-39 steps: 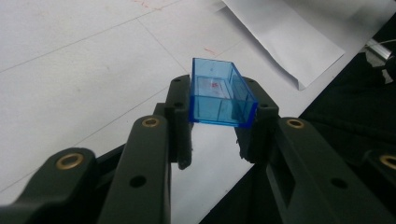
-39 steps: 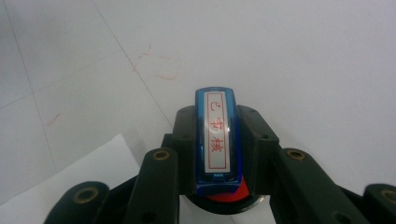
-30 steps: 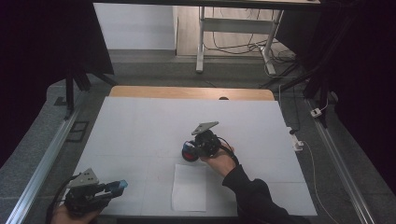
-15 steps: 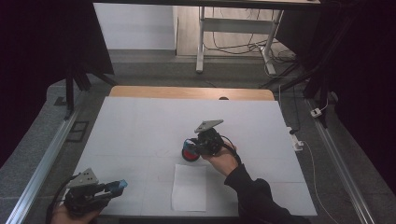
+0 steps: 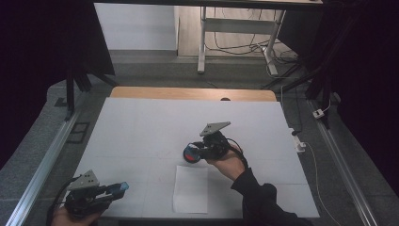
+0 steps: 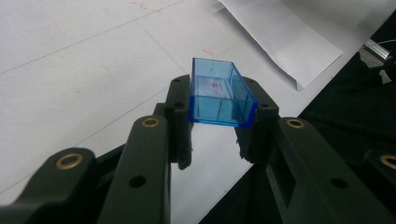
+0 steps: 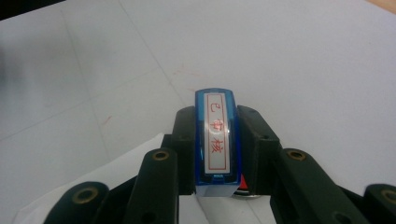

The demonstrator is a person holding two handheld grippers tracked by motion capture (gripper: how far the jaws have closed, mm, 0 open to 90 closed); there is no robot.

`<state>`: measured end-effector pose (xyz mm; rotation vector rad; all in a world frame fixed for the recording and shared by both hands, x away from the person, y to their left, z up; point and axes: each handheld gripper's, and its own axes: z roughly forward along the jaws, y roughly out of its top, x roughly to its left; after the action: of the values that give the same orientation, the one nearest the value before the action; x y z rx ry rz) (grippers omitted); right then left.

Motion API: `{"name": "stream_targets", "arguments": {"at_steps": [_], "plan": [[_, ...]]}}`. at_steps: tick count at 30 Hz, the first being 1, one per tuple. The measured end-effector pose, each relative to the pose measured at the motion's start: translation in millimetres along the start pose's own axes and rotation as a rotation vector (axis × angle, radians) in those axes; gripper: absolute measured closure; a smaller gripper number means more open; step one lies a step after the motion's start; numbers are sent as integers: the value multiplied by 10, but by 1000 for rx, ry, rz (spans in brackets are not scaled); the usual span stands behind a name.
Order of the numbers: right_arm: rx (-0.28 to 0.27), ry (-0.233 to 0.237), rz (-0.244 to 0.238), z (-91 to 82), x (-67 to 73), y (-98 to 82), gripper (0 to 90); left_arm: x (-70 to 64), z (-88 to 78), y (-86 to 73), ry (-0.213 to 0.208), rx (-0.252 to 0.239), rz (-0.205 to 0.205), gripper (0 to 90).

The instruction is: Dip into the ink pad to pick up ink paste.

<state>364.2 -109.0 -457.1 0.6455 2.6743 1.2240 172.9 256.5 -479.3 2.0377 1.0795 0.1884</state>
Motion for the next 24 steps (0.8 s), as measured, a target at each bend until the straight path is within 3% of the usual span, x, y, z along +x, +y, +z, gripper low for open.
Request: {"name": "stream_targets", "arguments": {"at_steps": [10, 24], "plan": [[-40, 33, -8, -155, 128, 1, 700, -7, -1, 0, 1, -1, 3, 680], [-35, 68, -18, -303, 265, -82, 700, -11, -1, -1, -2, -1, 7, 680]]}}
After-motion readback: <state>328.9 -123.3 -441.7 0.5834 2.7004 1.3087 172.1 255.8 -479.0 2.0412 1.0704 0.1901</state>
